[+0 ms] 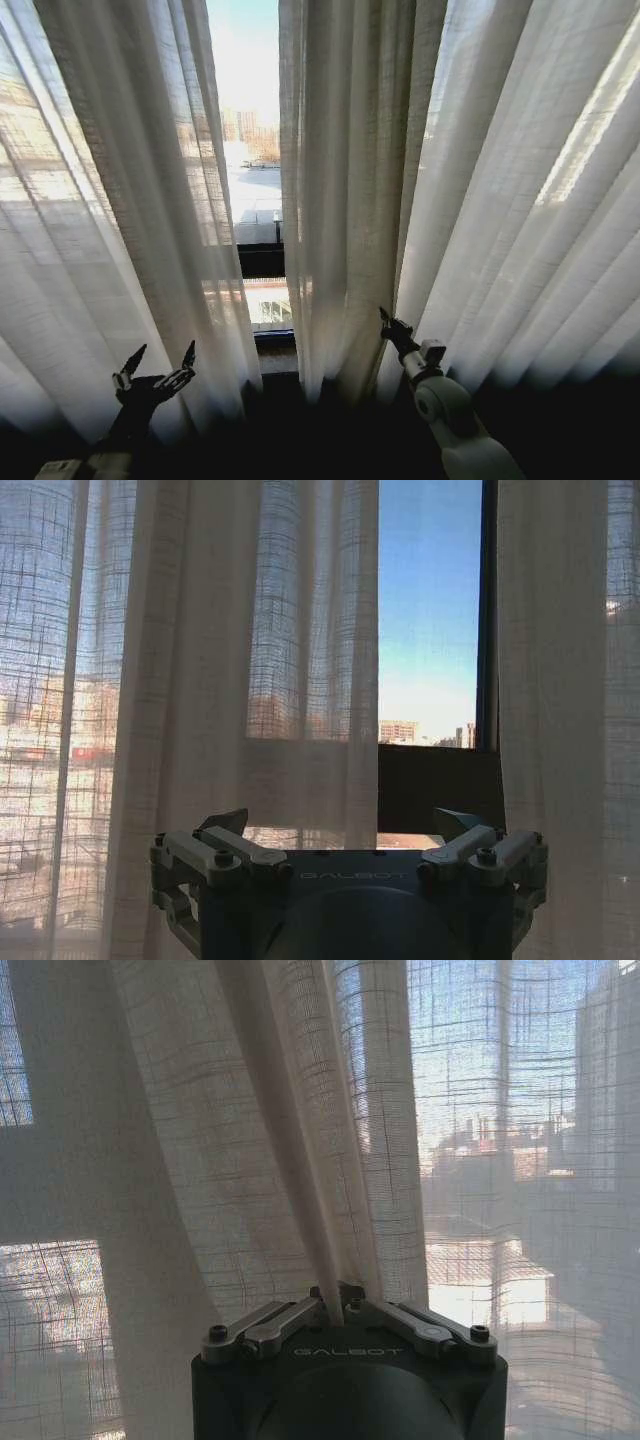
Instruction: Open the curtains by pulling them apart, changing their state from closed to fully open.
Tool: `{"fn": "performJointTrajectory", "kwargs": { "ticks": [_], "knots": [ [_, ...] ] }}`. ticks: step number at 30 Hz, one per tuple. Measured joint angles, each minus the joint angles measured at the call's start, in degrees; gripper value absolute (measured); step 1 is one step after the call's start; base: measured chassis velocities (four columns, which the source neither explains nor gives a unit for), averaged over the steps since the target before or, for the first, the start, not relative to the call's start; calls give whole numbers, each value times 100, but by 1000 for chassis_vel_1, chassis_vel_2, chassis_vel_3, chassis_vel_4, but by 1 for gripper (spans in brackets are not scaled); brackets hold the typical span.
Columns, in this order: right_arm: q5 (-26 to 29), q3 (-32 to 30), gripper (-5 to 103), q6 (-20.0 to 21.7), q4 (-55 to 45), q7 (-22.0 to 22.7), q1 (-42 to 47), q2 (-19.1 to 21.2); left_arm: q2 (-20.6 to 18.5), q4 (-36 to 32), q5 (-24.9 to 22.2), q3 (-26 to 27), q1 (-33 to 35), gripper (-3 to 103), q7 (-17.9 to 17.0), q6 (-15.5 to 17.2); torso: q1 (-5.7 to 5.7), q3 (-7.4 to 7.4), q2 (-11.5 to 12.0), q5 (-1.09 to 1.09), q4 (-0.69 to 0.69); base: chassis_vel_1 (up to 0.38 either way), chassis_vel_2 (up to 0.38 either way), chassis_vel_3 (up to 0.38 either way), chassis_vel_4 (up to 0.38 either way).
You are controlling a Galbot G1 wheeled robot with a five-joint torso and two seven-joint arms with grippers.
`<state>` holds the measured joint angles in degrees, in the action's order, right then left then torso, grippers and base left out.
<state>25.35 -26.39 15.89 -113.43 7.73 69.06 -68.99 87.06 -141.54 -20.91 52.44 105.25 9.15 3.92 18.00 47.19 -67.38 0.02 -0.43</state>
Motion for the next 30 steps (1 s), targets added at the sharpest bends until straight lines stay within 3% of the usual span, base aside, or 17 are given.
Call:
{"fn": "performJointTrajectory", "kwargs": {
  "ticks": [30],
  "knots": [
    [-78,-151,0,-2,91,128,-34,11,73,64,-82,68,79,100,71,-282,-2,0,-1,-2,0,-358,-360,356,357]
  ]
}}
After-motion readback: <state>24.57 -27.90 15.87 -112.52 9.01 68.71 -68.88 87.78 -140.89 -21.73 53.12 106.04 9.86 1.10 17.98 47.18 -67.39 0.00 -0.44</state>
